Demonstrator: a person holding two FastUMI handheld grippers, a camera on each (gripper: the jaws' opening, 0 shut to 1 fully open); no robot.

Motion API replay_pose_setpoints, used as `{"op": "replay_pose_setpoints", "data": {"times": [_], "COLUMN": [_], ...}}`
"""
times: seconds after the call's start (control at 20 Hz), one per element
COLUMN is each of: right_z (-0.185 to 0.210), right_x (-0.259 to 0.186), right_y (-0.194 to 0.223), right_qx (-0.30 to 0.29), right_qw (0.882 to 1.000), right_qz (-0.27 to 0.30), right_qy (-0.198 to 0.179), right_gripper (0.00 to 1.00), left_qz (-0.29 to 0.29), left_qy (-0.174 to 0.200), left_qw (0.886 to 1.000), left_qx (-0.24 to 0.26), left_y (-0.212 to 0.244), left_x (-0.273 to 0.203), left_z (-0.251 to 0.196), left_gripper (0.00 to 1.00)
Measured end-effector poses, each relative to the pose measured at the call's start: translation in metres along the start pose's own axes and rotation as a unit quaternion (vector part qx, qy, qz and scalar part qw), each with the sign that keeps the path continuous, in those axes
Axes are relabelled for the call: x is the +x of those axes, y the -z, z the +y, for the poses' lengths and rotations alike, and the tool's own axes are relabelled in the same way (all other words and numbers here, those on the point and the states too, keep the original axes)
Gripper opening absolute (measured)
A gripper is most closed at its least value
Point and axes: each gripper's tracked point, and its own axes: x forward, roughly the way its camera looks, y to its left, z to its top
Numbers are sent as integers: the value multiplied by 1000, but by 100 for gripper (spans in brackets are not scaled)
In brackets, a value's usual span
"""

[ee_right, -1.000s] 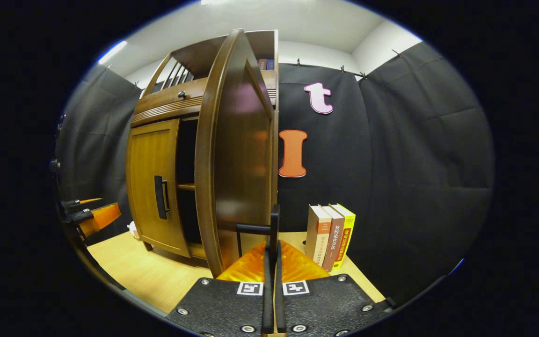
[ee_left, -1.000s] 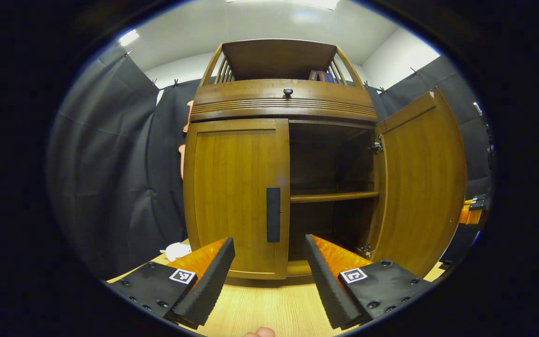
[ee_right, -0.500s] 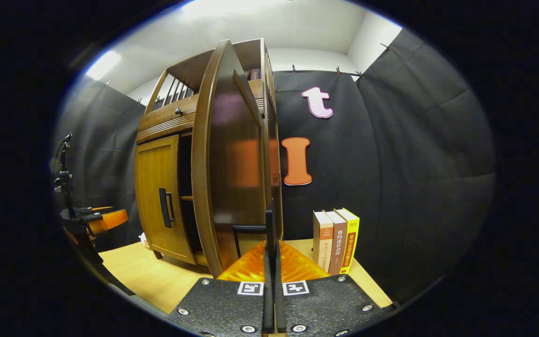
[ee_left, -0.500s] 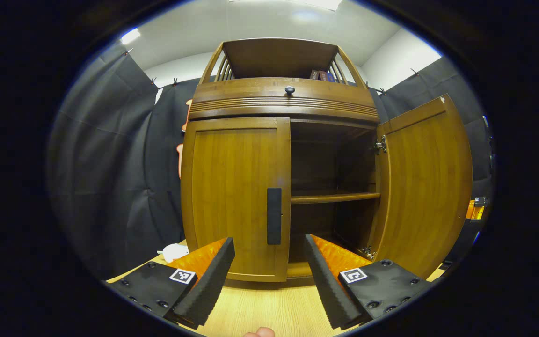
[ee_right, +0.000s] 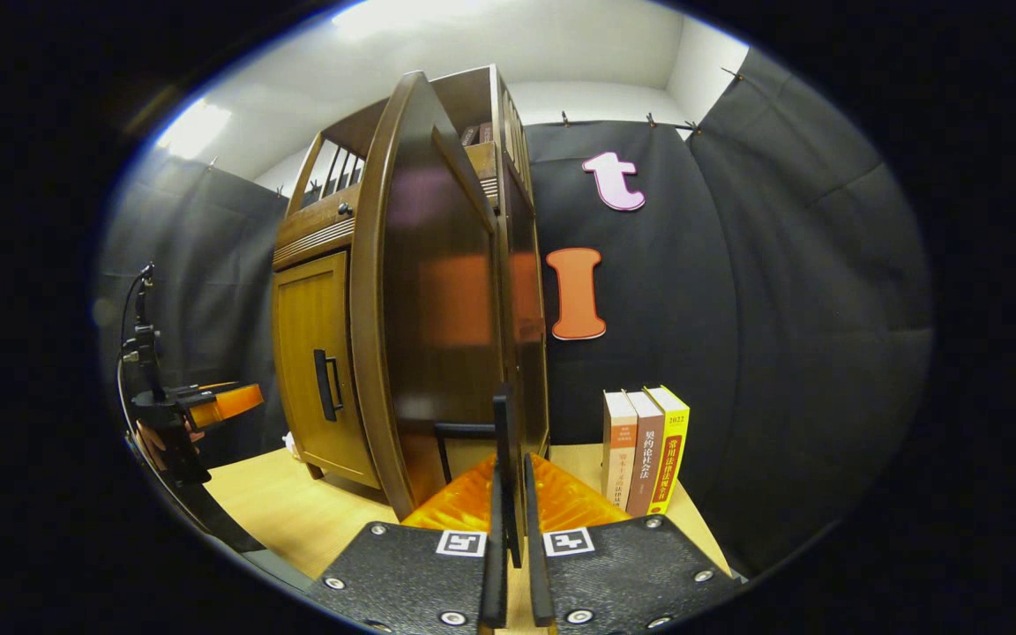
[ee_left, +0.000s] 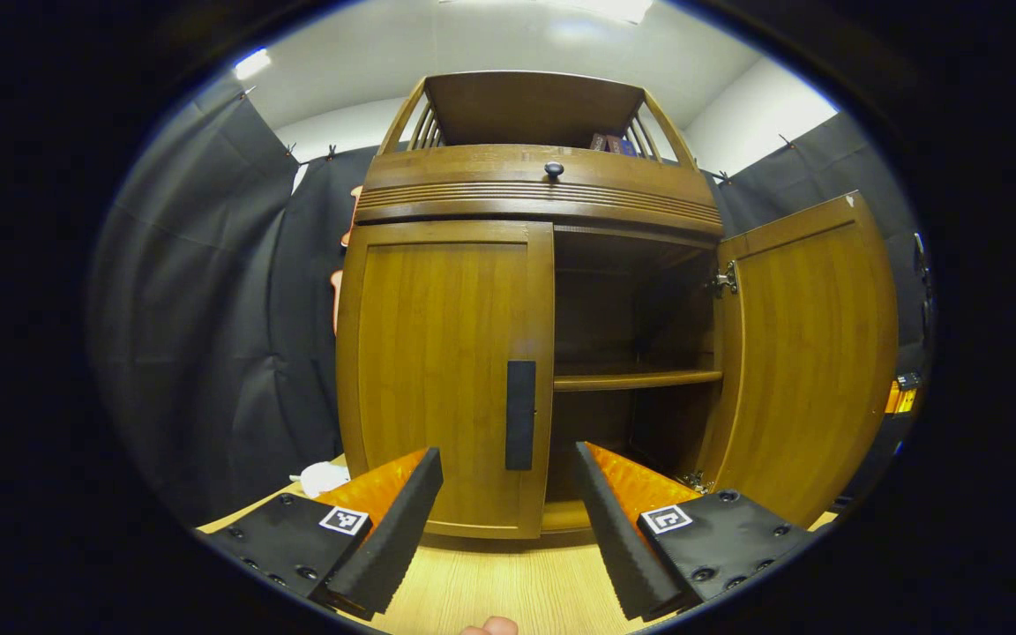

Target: Open the right door of the double-door shoe cabinet with the right hand, and open the left door with the left hand.

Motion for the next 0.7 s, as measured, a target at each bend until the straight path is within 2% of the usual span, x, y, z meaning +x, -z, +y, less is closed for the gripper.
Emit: {"op": "replay_pose_setpoints", "data": {"times": [0.1,0.15,0.35,0.45,0.55,0.6,0.65,0.7], "right_z": [-6,-6,-6,-5,-8,-6,-7,-10], "right_x": [-11,-18,-42,-48,-52,-53,-54,-55], "right_y": [15,23,22,13,3,0,-4,-9], "right_qx": [-6,-9,-2,-4,-1,3,7,12], "right_qw": [1000,999,998,997,996,995,995,994], "right_qz": [25,35,29,13,-4,-7,-12,-20], "right_qy": [16,25,60,76,93,95,98,104], "right_gripper": [13,23,39,57,56,76,72,83], "left_qz": [-3,-5,-7,-8,-9,-7,-5,-3], "left_qy": [1,2,6,5,6,10,18,27], "left_qw": [1000,1000,1000,1000,1000,1000,1000,1000], "left_qx": [0,-1,-1,5,15,18,16,14], "left_y": [-3,-5,-6,-7,-11,-11,-12,-12], "left_x": [8,12,26,31,50,58,65,72], "left_z": [-1,-2,-5,-3,-3,-4,-7,-11], "left_gripper": [94,94,94,94,94,94,94,94]}}
